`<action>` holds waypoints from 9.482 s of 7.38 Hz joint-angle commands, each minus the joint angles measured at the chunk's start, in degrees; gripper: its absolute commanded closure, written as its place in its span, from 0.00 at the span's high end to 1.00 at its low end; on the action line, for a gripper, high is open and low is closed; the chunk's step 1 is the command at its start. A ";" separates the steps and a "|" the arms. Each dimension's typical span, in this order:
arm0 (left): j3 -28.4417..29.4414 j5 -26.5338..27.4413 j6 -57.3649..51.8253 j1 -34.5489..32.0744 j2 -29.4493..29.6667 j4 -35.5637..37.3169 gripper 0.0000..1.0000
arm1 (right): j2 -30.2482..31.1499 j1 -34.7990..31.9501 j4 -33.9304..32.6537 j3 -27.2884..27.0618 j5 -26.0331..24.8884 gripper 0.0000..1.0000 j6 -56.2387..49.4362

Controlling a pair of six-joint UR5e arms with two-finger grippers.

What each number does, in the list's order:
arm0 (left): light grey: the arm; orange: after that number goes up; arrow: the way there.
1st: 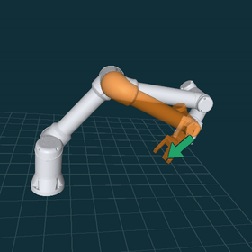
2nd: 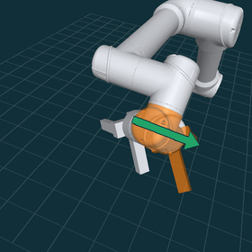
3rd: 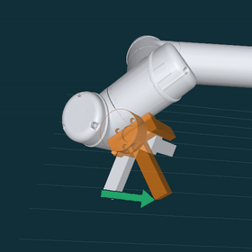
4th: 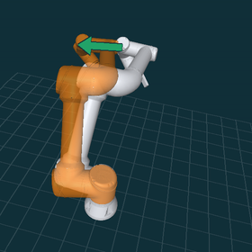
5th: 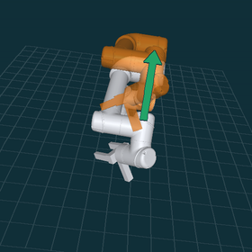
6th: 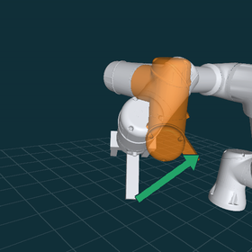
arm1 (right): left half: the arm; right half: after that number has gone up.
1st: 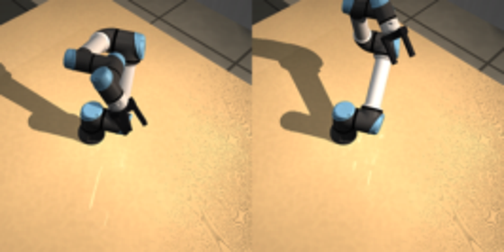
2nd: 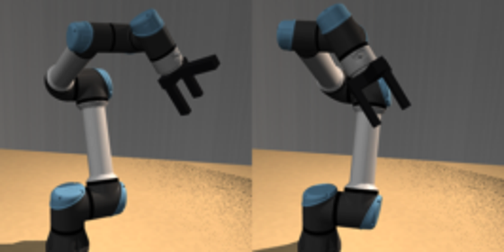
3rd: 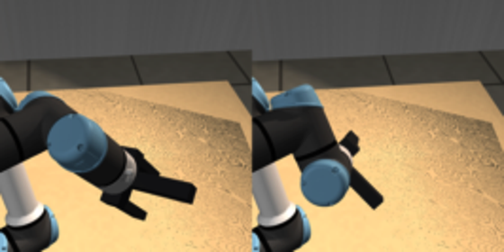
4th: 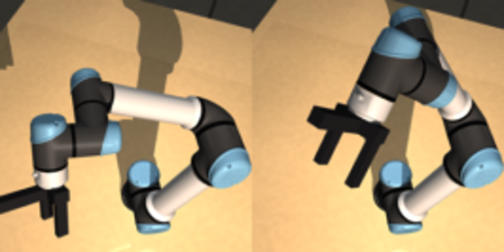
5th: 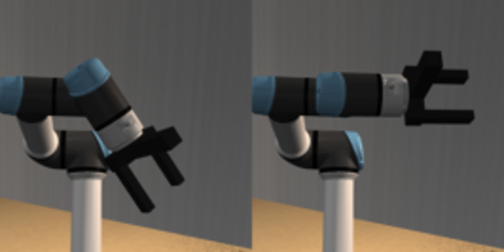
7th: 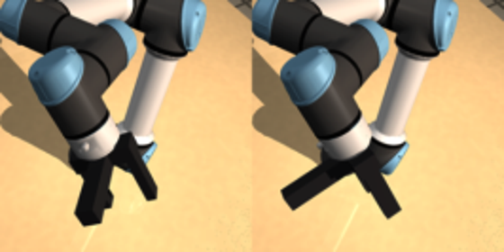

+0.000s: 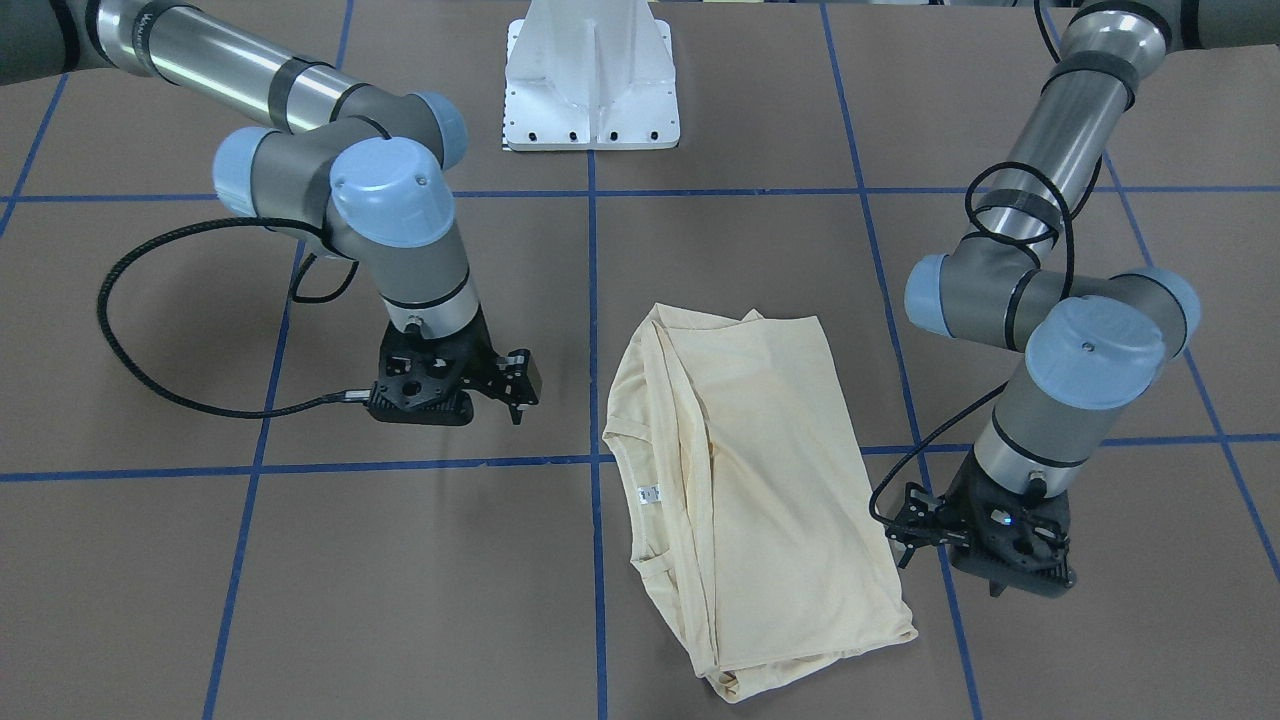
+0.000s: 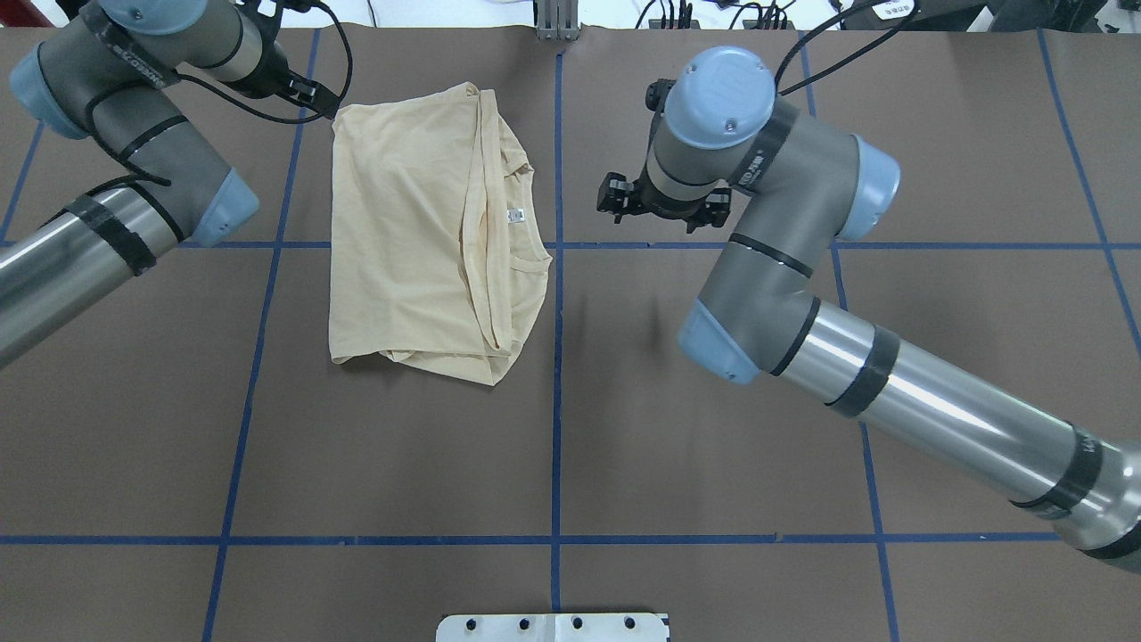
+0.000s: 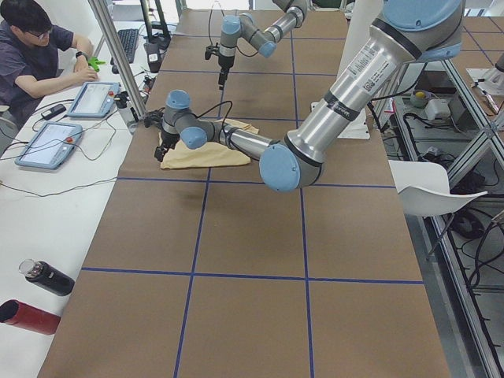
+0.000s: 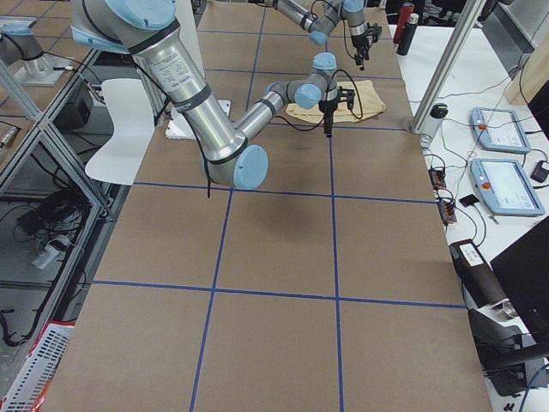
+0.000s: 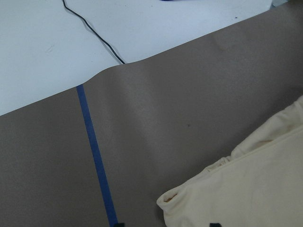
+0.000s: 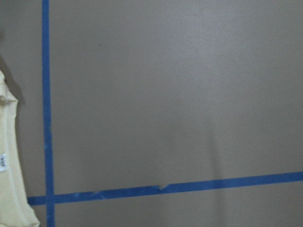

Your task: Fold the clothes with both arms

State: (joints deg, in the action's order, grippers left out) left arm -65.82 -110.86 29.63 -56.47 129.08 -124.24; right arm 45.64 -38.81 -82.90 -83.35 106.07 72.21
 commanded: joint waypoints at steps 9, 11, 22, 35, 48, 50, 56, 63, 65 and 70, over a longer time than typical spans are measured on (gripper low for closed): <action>-2.65 -0.59 0.52 -0.05 -1.81 -0.13 1.00 | -13.03 8.49 6.17 19.54 -10.44 0.53 7.51; -2.91 -0.59 0.52 -0.05 -2.07 -0.04 1.00 | -13.03 9.36 6.26 20.06 -11.93 0.53 7.60; -4.06 -0.68 0.52 -0.05 -2.95 -0.04 1.00 | -3.59 9.54 5.64 5.90 -10.98 0.00 6.63; -5.20 -0.68 0.69 0.48 -3.04 0.31 1.00 | -8.10 12.36 -7.69 5.92 -9.49 1.00 6.37; -6.69 -0.76 2.19 0.83 -3.92 0.22 1.00 | 4.38 11.13 -11.08 -9.20 -12.29 1.00 -8.15; -7.65 -2.07 3.84 0.83 -4.27 0.49 1.00 | 4.63 11.04 -7.99 -9.46 -8.80 1.00 -2.46; -31.91 -0.46 35.25 20.03 -17.98 0.57 1.00 | 15.69 9.11 -7.02 -22.11 -4.47 1.00 -1.28; -32.88 4.33 48.68 29.39 -17.63 6.20 0.62 | 18.26 8.93 -3.50 -22.30 -4.47 1.00 -1.37; -32.88 4.25 48.77 30.18 -17.63 6.29 0.62 | 18.17 9.02 -3.41 -22.30 -4.47 1.00 -1.37; -32.97 3.37 48.86 30.19 -17.63 6.72 0.61 | 18.08 9.11 -3.41 -22.30 -4.47 1.00 -1.28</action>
State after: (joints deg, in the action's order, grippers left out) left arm -98.79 -107.42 78.48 -26.28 111.45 -117.79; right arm 63.78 -29.71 -86.35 -105.64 101.60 70.89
